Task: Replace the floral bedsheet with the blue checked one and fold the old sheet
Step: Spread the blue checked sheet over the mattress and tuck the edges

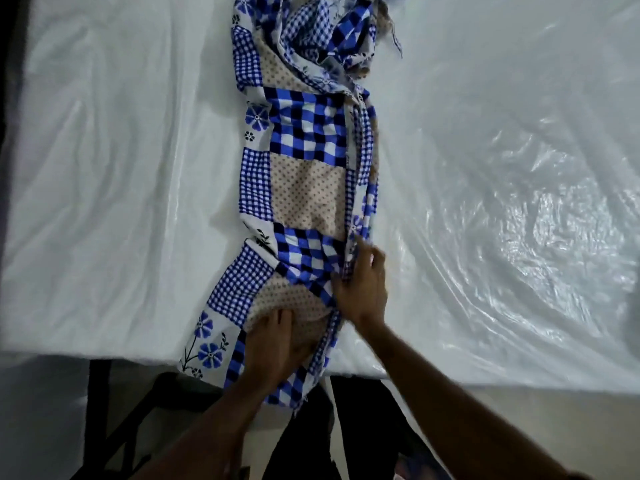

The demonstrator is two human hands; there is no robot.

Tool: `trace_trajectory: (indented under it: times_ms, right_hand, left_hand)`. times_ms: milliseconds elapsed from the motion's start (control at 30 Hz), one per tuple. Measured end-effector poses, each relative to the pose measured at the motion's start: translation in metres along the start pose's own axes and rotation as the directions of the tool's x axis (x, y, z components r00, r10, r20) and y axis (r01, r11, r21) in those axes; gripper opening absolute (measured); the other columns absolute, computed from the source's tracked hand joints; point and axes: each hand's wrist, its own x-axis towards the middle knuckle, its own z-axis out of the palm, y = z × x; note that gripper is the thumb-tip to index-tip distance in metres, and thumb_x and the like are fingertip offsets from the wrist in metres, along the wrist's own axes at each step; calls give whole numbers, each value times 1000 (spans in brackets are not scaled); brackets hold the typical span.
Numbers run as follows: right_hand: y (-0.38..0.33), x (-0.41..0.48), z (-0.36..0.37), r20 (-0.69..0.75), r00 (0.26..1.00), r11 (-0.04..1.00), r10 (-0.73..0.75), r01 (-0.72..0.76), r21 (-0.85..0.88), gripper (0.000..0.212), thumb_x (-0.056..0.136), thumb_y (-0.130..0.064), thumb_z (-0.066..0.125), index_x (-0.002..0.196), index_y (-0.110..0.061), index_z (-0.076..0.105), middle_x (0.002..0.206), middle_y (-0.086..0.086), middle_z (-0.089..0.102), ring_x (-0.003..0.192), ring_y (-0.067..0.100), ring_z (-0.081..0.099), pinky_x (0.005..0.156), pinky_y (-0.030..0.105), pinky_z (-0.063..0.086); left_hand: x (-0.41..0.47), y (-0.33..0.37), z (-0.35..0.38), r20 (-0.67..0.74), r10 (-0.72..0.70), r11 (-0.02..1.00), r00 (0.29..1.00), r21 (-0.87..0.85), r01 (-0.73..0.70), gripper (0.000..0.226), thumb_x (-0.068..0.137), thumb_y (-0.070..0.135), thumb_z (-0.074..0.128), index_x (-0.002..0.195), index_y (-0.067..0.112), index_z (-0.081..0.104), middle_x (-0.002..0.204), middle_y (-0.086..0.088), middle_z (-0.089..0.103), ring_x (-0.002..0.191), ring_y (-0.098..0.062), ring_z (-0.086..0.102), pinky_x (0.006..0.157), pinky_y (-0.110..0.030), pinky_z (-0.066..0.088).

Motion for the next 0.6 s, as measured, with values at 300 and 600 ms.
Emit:
trace_trajectory:
  times_ms: [300,600]
  right_hand:
    - [55,-102,42,-19,973,919,230,-211,334,45,93,-18,56,136,-32,50,115,-4,67,103,18,65,92,44,55]
    - [86,-100,19,-8,986,951,167,-159,266,47,84,-2,55,125,-26,59,94,0,70,85,20,67,84,45,57]
  left_hand:
    - [-21,1,17,-270,187,956,945,-171,-238,37,98,25,36,95,11,70,80,-5,65,70,-27,64,55,-35,53]
    - [-79,-3,56,288,-194,491,938,-799,347,24,107,32,40,98,15,55,95,-27,60,84,-48,62,71,-54,53]
